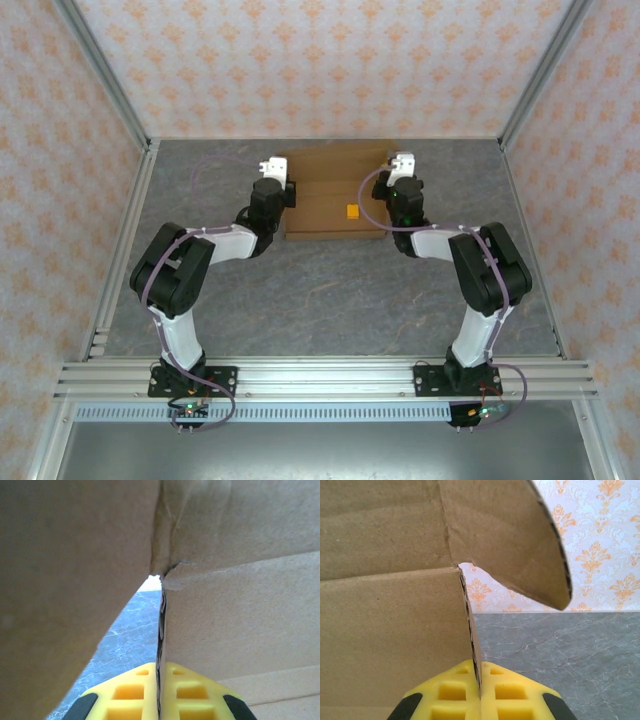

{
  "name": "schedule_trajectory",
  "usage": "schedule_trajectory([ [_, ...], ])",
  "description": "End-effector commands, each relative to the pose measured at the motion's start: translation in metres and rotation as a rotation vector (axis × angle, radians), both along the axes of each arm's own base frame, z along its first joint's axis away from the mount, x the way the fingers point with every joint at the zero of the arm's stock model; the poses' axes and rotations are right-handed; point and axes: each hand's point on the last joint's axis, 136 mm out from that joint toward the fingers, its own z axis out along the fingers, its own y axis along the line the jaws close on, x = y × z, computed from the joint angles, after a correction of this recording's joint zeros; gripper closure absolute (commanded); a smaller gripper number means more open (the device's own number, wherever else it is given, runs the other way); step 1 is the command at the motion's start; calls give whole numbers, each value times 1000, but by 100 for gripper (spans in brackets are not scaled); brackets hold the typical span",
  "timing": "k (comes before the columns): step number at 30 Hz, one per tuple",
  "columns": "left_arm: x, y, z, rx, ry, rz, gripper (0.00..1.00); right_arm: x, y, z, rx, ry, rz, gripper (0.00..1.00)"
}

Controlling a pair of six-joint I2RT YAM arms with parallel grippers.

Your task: Fold the paper box

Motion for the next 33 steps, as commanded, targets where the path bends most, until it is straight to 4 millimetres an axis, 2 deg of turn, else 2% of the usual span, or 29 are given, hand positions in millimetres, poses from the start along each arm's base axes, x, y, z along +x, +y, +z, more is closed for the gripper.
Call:
schedule_trajectory([
  [1, -7, 9, 22, -25, -87, 54, 100, -3, 0, -1, 15, -40, -4, 100],
  [5, -12, 12, 20, -27, -92, 72, 100, -7, -1, -3, 15, -52, -2, 100],
  [10, -15, 1, 23, -8, -93, 89, 100, -8, 3, -9, 5, -44, -4, 100],
  [18, -20, 1, 24, -39, -111, 105, 100, -14, 5, -18, 14, -61, 11, 100],
  [33, -28, -10, 5, -34, -100, 92, 100, -23, 0, -32, 14, -50, -16, 100],
])
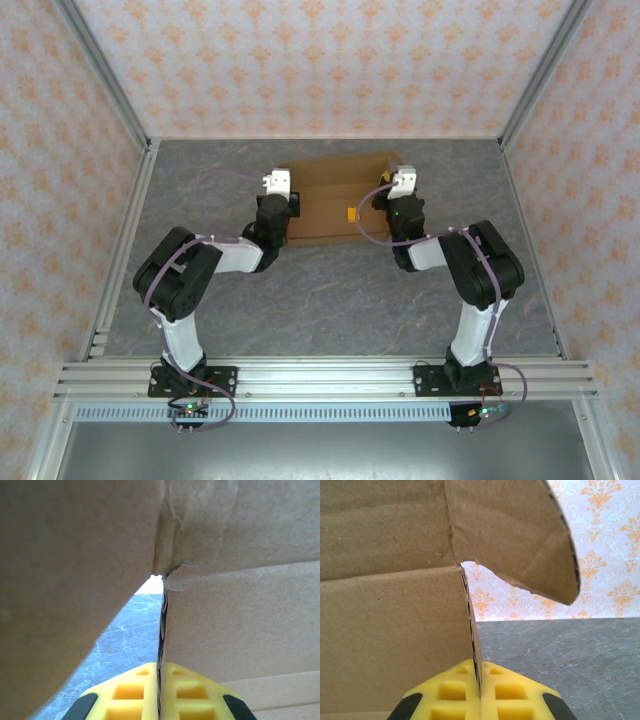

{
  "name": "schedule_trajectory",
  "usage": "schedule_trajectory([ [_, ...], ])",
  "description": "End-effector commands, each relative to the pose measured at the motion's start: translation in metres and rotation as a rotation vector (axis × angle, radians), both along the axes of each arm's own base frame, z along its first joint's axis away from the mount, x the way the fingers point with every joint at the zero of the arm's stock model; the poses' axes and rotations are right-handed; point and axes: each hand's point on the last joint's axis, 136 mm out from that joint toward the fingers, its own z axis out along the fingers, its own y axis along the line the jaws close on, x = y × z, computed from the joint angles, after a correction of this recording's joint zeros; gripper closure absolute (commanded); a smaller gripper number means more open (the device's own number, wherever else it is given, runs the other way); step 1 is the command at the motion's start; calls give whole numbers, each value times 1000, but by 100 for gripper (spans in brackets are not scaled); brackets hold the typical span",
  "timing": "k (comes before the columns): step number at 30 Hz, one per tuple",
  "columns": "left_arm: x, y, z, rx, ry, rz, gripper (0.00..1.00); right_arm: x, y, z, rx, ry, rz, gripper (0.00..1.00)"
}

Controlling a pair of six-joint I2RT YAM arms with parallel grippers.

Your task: Fold the paper box

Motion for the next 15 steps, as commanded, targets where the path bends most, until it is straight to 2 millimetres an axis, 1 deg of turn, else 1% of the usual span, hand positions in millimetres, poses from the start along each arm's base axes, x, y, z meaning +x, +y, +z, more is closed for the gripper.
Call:
schedule_trajectory([
  [1, -4, 0, 7, -38, -29, 30, 100, -6, 0, -22, -14, 58, -18, 100],
  [3, -7, -1, 7, -37, -36, 29, 100, -8, -1, -24, -12, 58, -20, 100],
  [8, -12, -5, -1, -28, -29, 40, 100, -11, -2, -25, -5, 61, -23, 100],
  [13, -19, -5, -14, -18, -8, 47, 100, -17, -5, -29, -5, 62, -27, 100],
  [14, -20, -5, -15, -14, -6, 48, 100, -17, -5, -30, -4, 64, -28, 99],
  [15, -21, -7, -11, -24, -27, 50, 100, -18, -5, -30, -4, 65, -27, 99],
])
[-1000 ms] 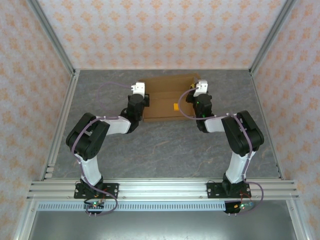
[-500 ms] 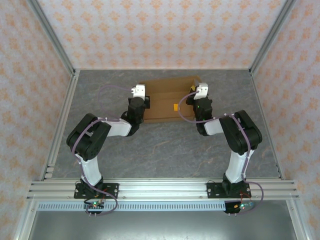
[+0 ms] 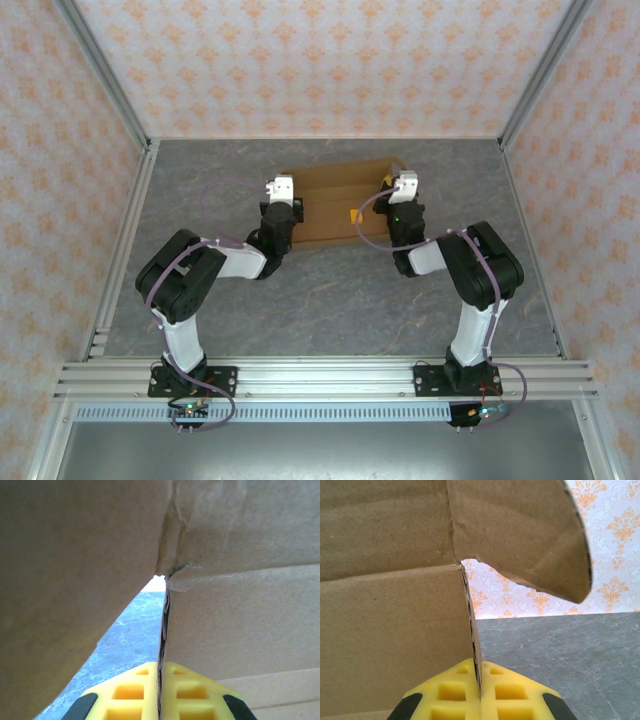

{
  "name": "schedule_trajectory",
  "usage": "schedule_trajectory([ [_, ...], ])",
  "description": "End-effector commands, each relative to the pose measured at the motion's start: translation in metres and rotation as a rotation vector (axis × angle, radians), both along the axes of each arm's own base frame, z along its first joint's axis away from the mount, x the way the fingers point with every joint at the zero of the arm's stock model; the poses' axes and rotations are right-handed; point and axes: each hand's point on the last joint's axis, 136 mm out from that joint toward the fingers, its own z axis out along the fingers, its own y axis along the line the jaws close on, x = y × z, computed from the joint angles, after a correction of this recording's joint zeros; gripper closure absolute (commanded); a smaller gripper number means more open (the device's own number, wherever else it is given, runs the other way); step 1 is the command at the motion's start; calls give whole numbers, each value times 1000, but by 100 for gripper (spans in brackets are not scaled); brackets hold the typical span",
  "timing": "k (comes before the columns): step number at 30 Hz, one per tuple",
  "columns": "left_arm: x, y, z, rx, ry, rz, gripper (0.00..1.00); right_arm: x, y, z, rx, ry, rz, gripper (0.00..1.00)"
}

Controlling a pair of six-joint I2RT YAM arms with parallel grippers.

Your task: Fold the paper box

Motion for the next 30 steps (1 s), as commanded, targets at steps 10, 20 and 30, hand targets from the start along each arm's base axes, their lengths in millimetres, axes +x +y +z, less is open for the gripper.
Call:
schedule_trajectory([
  [10, -19, 2, -16, 9, -7, 24, 96, -14, -4, -28, 0, 74, -11, 96],
  [20, -27, 6, -16, 61, 10, 31, 90, -19, -8, -35, 8, 75, -16, 95],
  [30, -29, 6, -18, 128, 44, 41, 92, -21, -9, -36, 3, 80, -18, 92],
])
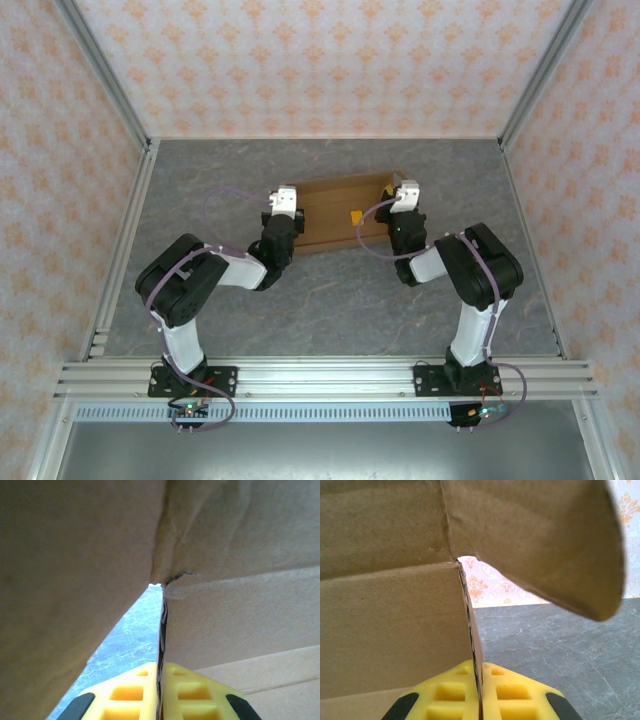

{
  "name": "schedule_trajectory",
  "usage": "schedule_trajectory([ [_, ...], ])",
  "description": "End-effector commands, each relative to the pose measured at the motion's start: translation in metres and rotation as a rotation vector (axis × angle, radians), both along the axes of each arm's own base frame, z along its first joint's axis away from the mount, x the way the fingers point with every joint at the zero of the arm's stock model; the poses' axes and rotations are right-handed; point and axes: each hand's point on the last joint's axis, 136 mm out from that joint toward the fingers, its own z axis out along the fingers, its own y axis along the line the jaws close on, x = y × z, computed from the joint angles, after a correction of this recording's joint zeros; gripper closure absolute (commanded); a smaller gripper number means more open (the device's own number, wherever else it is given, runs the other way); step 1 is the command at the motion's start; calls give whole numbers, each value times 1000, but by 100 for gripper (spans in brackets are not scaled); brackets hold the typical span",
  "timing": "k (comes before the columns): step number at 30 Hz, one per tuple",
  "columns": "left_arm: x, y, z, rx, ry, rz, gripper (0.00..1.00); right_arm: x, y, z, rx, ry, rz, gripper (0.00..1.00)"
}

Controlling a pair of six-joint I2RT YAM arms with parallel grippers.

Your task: Fold the paper box

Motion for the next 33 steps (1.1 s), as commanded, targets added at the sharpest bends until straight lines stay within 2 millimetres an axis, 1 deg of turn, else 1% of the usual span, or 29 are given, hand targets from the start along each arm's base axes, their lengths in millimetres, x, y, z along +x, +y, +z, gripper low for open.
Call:
schedule_trajectory([
  [1, -6, 11, -8, 69, 43, 50, 93, -5, -5, -21, -12, 65, -21, 92],
  [6, -8, 13, -9, 82, 52, 57, 94, -8, -10, -22, -15, 73, -44, 87],
  [12, -9, 14, -9, 83, 51, 63, 95, -11, -17, -15, 3, 72, -72, 71],
  [19, -9, 13, -10, 111, 56, 48, 98, -14, -15, -10, 12, 84, -55, 64],
  [22, -8, 10, -11, 134, 63, 32, 99, -18, -15, -5, 20, 87, -50, 63],
  [25, -7, 8, -11, 156, 66, 21, 100, -26, -18, 2, 29, 89, -46, 61],
  [28, -7, 7, -10, 168, 62, 18, 100, -39, -26, 6, 31, 99, -61, 59],
  [31, -6, 6, -11, 177, 66, 11, 100, -54, -33, 19, 22, 93, -68, 58],
  [33, -6, 6, -11, 178, 65, 9, 100, -63, -38, 36, 14, 79, -70, 57],
])
